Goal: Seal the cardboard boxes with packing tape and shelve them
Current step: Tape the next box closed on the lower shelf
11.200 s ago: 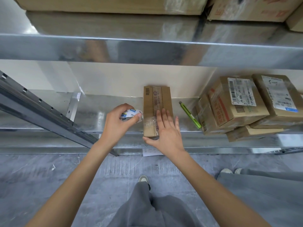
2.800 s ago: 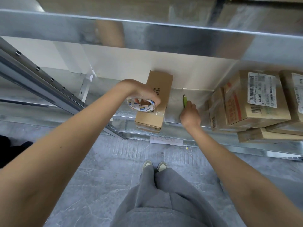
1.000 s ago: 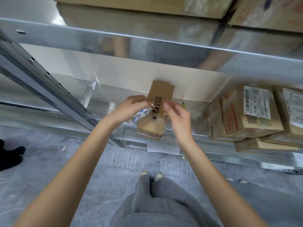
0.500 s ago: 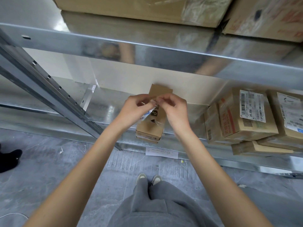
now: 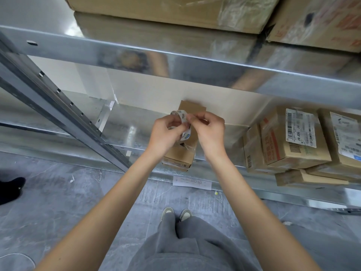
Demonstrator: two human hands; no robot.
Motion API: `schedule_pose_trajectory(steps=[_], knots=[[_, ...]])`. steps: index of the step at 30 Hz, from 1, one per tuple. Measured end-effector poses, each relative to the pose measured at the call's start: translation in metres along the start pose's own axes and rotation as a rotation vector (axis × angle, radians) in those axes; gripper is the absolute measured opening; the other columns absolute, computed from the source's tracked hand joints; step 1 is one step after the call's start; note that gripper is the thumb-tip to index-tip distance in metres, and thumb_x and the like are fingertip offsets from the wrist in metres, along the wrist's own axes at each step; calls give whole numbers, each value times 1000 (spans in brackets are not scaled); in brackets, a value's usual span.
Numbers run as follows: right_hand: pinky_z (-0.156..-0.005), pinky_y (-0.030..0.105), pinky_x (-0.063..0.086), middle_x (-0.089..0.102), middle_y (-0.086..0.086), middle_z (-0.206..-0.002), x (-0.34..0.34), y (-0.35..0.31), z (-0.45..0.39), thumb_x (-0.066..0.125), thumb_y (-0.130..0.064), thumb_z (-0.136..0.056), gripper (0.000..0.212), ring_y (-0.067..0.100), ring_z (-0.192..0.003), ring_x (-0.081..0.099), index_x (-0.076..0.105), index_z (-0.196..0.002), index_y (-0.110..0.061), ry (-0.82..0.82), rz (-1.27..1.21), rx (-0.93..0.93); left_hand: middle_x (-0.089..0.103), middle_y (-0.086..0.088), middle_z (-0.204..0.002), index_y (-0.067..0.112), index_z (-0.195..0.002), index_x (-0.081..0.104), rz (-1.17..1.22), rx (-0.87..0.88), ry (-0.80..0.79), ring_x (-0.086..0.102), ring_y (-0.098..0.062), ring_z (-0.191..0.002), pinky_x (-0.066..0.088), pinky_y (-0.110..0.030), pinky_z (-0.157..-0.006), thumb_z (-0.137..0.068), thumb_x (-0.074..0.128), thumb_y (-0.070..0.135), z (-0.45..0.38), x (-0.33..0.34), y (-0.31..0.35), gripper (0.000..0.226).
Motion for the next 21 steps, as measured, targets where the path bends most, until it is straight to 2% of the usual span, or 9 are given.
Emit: schedule_pose_trajectory(steps=[5, 8, 10, 12, 15, 17, 20, 21], knots=[[-61, 11, 45, 67, 0, -70, 2, -1, 0, 72, -4, -81, 4, -4, -57, 57, 72, -77, -4, 42, -18, 33, 64, -4, -76, -5, -93, 67, 15, 35, 28, 55, -18, -68, 46, -31, -62, -88, 68, 13, 2, 1, 1, 18], [-66, 21, 50, 68, 6, -75, 6, 1, 2, 72, -1, -79, 6, 6, -64, 61, 68, -82, -5, 45, -85, 93, 60, -5, -70, -9, -88, 63, -1, 60, 39, 53, -16, -63, 44, -29, -60, -88, 69, 12, 2, 0, 1, 22], [-75, 33, 54, 66, 13, -84, 6, 1, 1, 73, 4, -76, 31, 17, -75, 63, 54, -94, -12, 29, -272, 185, 55, -4, -68, -10, -81, 58, -4, 75, 55, 50, -14, -63, 42, -29, -61, -87, 69, 11, 3, -1, -1, 25], [-82, 36, 53, 62, 15, -87, 7, 4, -3, 72, 11, -76, 47, 23, -81, 62, 40, -101, -13, -34, -489, 286, 52, -9, -70, -11, -80, 55, 8, 90, 53, 48, -17, -63, 41, -31, -62, -88, 69, 11, 4, -4, -2, 27], [-81, 31, 54, 62, 11, -81, 9, 8, -8, 67, 15, -79, 39, 24, -80, 63, 45, -102, -6, -128, -573, 357, 51, -13, -72, -9, -80, 55, -18, 138, 15, 47, -18, -64, 38, -31, -63, -86, 69, 16, 3, -9, -2, 29], [-78, 28, 55, 62, 12, -84, 11, 9, -10, 69, 12, -79, 34, 25, -82, 64, 50, -102, -3, -192, -594, 381, 54, -11, -73, -8, -80, 58, -38, 156, 4, 49, -18, -66, 40, -31, -64, -86, 69, 16, 1, -14, -3, 27], [-84, 28, 55, 67, 15, -98, 8, 14, -12, 75, 0, -80, 36, 25, -91, 69, 54, -109, -1, -258, -488, 358, 64, -18, -79, -8, -87, 63, -146, 171, 52, 56, -15, -70, 47, -33, -66, -88, 69, 11, -2, -27, -9, 20], [-87, 29, 55, 70, 14, -100, 4, 17, -12, 76, -5, -81, 35, 24, -94, 70, 56, -110, -2, -252, -404, 323, 67, -14, -81, -6, -87, 64, -213, 172, 91, 59, -11, -71, 49, -30, -68, -88, 68, 12, -4, -35, -14, 18]])
Point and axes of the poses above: each hand's wrist, its own z-axis away from the middle knuckle, its own x-axis out of the palm, y = z × x, the point moved 3 cm from there along -z, towards the middle knuckle
